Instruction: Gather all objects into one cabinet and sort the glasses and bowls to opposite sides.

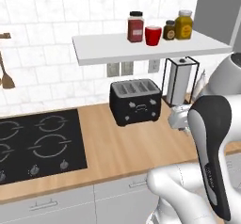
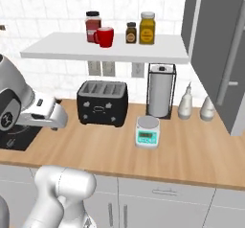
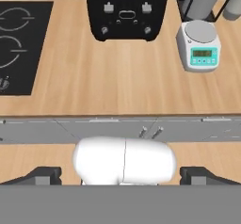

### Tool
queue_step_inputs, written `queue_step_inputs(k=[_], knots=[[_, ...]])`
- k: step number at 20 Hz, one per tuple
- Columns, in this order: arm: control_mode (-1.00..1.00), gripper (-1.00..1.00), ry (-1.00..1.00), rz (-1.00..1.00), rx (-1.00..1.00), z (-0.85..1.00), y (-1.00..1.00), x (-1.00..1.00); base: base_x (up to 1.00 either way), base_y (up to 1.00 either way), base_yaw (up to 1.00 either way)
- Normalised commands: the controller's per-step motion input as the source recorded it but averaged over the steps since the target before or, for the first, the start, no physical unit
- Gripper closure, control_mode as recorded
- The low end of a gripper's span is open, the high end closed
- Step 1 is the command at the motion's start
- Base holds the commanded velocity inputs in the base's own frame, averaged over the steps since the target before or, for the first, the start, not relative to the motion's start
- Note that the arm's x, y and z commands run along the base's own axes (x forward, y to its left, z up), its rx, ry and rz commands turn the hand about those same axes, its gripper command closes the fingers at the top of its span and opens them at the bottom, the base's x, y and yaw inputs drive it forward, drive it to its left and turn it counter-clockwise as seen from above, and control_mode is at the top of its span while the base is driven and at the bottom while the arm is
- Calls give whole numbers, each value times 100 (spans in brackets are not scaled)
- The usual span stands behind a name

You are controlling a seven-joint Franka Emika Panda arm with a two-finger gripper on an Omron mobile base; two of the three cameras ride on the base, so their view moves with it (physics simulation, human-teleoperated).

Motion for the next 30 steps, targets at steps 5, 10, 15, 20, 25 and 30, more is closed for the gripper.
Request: queue_step_inputs(k=[5, 10, 15, 20, 25, 30], knots=[[100, -100, 0, 0, 0, 0, 0, 0, 64, -11, 0], [100, -100, 0, 0, 0, 0, 0, 0, 47, 0, 1], [-100, -100, -1, 3, 0, 0, 0, 45, 9, 0, 2], [-100, -100, -24, -13, 0, 31, 17, 13, 0, 0, 0], [-100, -100, -21, -18, 0, 48, 23, 8, 0, 0, 0], [-100, -100, -17, -23, 0, 34, 0, 3, 0, 0, 0]])
